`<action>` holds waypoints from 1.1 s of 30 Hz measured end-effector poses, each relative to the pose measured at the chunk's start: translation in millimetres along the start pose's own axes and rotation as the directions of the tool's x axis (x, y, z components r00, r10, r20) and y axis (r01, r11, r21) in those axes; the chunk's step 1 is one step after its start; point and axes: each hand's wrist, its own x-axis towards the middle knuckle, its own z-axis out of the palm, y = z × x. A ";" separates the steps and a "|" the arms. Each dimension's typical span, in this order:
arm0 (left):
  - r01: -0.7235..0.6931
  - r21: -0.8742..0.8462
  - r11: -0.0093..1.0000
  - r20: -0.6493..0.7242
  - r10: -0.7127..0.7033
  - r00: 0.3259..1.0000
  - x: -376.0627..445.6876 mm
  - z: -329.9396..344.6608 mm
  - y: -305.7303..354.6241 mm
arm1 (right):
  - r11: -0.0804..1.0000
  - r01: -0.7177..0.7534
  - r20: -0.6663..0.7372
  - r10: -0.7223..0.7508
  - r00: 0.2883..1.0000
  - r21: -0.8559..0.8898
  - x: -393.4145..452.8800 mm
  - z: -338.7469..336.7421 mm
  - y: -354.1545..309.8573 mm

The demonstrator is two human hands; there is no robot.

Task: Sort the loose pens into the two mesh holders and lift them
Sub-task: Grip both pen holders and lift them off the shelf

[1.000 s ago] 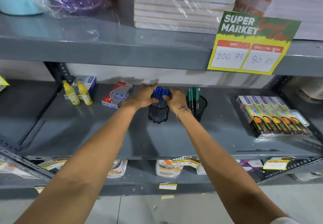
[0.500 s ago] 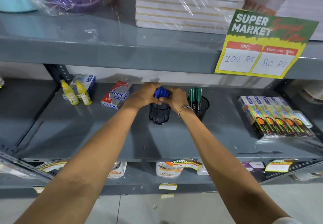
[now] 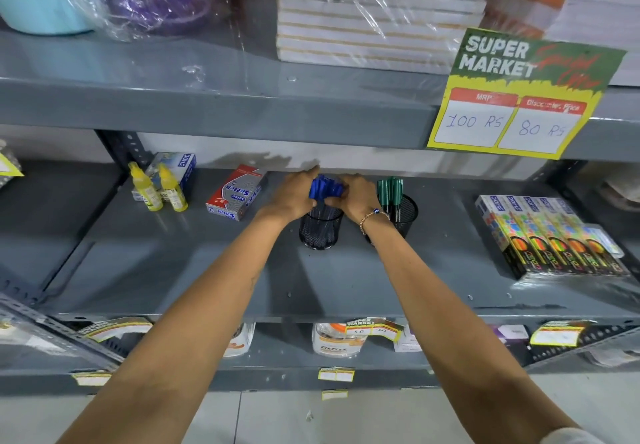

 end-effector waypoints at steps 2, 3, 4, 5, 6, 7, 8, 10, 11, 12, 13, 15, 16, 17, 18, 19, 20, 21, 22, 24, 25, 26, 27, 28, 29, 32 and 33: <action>0.015 -0.027 1.000 -0.058 -0.016 0.998 -0.7 0.6 -3.5 | 1.000 -0.010 -0.012 0.010 1.000 -0.008 -1.4 -0.1 1.6; 0.018 -0.022 1.000 -0.090 -0.020 0.996 0.2 0.5 -4.7 | 1.000 -0.012 -0.018 0.012 1.000 -0.002 -2.5 -0.1 0.9; 0.022 -0.022 1.000 -0.113 -0.025 0.993 1.3 0.1 -5.7 | 1.000 -0.016 -0.029 0.017 0.999 0.027 -3.4 0.9 -0.1; 0.027 -0.037 0.999 -0.120 -0.031 0.992 2.8 -0.4 -5.7 | 0.998 -0.016 -0.050 0.019 0.999 0.064 -5.1 1.3 -1.4; 0.032 -0.063 0.997 -0.113 -0.039 0.993 4.5 -0.4 -6.5 | 0.995 -0.021 -0.065 0.027 0.997 0.096 -5.9 2.2 -3.0; 0.032 -0.090 0.995 -0.104 -0.041 0.994 6.4 -0.4 -7.8 | 0.993 -0.020 -0.073 0.028 0.997 0.114 -6.4 3.1 -4.8; 0.028 -0.109 0.994 -0.099 -0.039 0.994 6.9 -0.5 -8.8 | 0.992 -0.018 -0.076 0.028 0.997 0.122 -7.0 3.6 -6.3; 0.008 -0.130 0.992 -0.098 -0.021 0.995 6.1 -1.1 -11.3 | 0.993 -0.021 -0.071 0.030 0.997 0.118 -7.6 4.0 -7.1; -0.005 -0.132 0.991 -0.100 -0.009 0.995 4.8 -1.6 -11.7 | 0.994 -0.022 -0.070 0.029 0.997 0.107 -7.0 4.2 -5.4; -0.023 -0.123 0.992 -0.107 0.009 0.994 3.3 -2.0 -11.3 | 0.996 -0.024 -0.068 0.030 0.997 0.091 -7.2 4.2 -3.7; -0.037 -0.108 0.993 -0.113 0.024 0.993 2.4 -1.7 -11.5 | 0.997 -0.017 -0.067 0.022 0.998 0.076 -6.8 4.2 -1.7; -0.037 -0.073 0.997 -0.080 0.031 0.996 -0.9 -1.0 -12.2 | 1.000 0.005 -0.056 -0.003 0.998 0.030 -7.4 2.7 -0.3; -0.028 -0.072 0.997 -0.041 0.025 0.999 -3.9 0.3 -14.0 | 1.000 0.015 -0.047 -0.015 0.999 -0.006 -8.2 0.8 -0.9; -0.015 -0.089 0.996 -0.004 0.015 1.000 -7.1 1.9 -16.6 | 0.999 0.030 -0.048 -0.031 0.998 -0.037 -9.3 -2.5 -0.6; -0.001 -0.124 0.992 0.013 0.002 1.000 -11.1 3.4 -19.1 | 0.997 0.053 -0.075 -0.058 0.996 -0.059 -11.0 -7.6 0.4; 0.017 -0.162 0.987 0.005 -0.017 1.000 -14.3 6.0 -23.4 | 0.994 0.088 -0.143 -0.096 0.985 -0.064 -14.3 -13.5 2.6; 0.043 -0.190 0.981 -0.021 -0.047 0.999 -18.7 9.1 -27.3 | 0.992 0.118 -0.253 -0.127 0.959 -0.054 -20.7 -20.3 5.2; 0.082 -0.214 0.973 -0.045 -0.094 0.995 -23.4 12.9 -30.2 | 0.991 0.133 -0.384 -0.132 0.914 -0.024 -27.8 -25.7 11.7; 0.132 -0.229 0.964 -0.047 -0.147 0.988 -27.7 17.8 -33.6 | 0.991 0.130 -0.498 -0.101 0.861 0.025 -36.0 -29.2 21.1; 0.213 -0.268 0.940 0.047 -0.209 0.977 -36.4 31.9 -37.6 | 0.981 0.082 -0.617 0.046 0.786 0.177 -55.6 -27.0 47.8; 0.231 -0.299 0.926 0.109 -0.207 0.972 -40.1 40.0 -38.1 | 0.962 0.050 -0.628 0.134 0.767 0.267 -64.7 -22.8 62.0; 0.234 -0.331 0.914 0.149 -0.194 0.970 -43.4 47.8 -37.5 | 0.930 0.013 -0.596 0.225 0.770 0.368 -72.0 -18.1 75.6; 0.233 -0.365 0.901 0.164 -0.184 0.969 -45.4 53.9 -36.4 | 0.892 -0.045 -0.514 0.299 0.804 0.449 -76.5 -12.4 88.2; 0.229 -0.400 0.887 0.155 -0.181 0.971 -45.9 58.7 -35.3 | 0.870 -0.119 -0.397 0.335 0.855 0.479 -79.6 -7.6 97.7; 0.223 -0.437 0.871 0.132 -0.183 0.974 -44.9 62.9 -34.9 | 0.868 -0.194 -0.274 0.344 0.898 0.456 -79.9 -1.2 107.1; 0.188 -0.491 0.851 0.027 -0.201 0.979 -43.1 74.7 -32.8 | 0.884 -0.228 -0.104 0.293 0.950 0.407 -76.6 8.1 115.9; 0.174 -0.493 0.852 -0.020 -0.211 0.977 -43.7 78.3 -32.2 | 0.886 -0.194 -0.111 0.263 0.958 0.421 -73.5 9.1 116.5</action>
